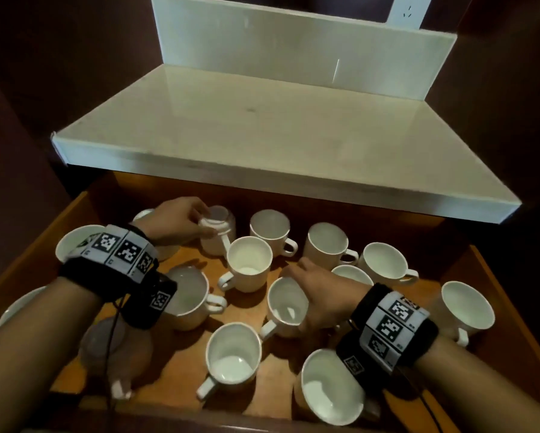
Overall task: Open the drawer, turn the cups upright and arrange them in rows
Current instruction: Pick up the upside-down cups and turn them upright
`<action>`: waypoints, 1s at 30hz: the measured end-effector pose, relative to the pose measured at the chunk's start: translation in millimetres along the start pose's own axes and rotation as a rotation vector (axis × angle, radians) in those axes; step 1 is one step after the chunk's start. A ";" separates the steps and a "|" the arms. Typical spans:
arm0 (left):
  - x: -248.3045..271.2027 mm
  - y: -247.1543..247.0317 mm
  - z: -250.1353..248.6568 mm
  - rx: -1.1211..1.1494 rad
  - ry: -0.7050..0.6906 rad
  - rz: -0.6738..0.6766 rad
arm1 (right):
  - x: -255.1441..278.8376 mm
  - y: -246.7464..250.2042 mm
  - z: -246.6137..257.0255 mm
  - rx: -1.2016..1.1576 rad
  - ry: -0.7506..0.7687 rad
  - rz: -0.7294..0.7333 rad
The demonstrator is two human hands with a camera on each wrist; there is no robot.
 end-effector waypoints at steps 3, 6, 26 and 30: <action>-5.9 4.7 12.2 -0.065 0.011 0.032 | -1.8 -0.9 0.1 0.033 -0.033 0.023; -13.6 -1.6 27.4 0.005 0.053 0.091 | 0.7 1.3 -5.7 0.027 -0.072 0.048; -68.8 -32.9 7.9 -0.220 -0.141 0.234 | -30.0 50.6 44.2 -0.590 -0.163 -0.332; -51.3 -15.0 9.8 -0.104 -0.116 0.131 | -30.5 55.1 36.4 -0.698 -0.158 -0.372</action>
Point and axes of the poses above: each hand's wrist, its own x-axis away from the middle knuckle, its own y-axis out of the back of the hand, z = x × y, the point moved 9 cm from there along -x, towards the middle knuckle, and after that the axes turned 8 degrees about -y, right-handed, at the moved point
